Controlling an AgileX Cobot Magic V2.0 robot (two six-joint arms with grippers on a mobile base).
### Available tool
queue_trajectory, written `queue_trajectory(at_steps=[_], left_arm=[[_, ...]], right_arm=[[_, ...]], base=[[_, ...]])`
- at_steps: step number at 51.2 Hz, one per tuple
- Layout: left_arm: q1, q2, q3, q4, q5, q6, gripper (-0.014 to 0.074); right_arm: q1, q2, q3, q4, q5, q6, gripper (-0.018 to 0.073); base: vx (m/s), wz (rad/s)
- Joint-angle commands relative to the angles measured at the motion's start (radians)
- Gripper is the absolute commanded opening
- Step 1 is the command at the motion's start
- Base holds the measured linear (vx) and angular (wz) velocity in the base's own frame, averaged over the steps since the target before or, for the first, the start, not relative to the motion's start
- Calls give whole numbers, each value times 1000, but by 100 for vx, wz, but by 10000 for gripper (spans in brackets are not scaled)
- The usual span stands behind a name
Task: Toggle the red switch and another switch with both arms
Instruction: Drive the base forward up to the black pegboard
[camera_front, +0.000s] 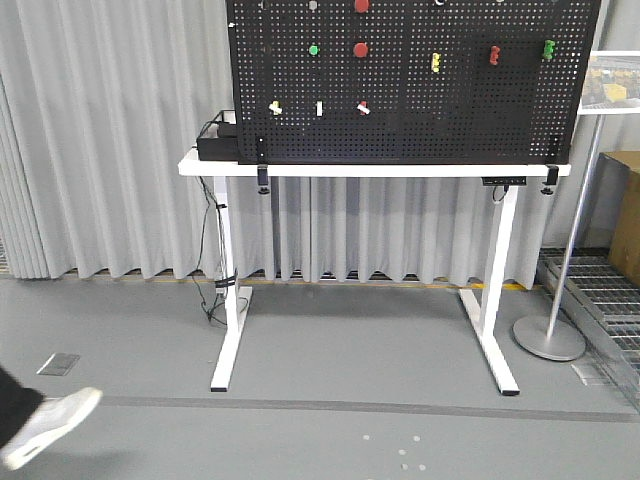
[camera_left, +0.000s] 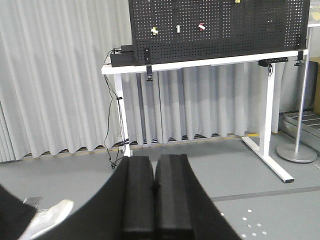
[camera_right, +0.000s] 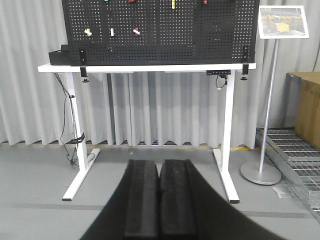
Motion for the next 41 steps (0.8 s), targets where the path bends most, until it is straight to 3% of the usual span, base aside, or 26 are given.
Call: queue_trajectory(at_steps=[1, 41], left_arm=[[1, -19, 20, -10, -81, -1, -6], [1, -19, 20, -10, -81, -1, -6]], right_arm=[[-4, -6, 5, -7, -87, -6, -6], [-4, -6, 5, -7, -87, -6, -6]], base=[[0, 0], [1, 0]])
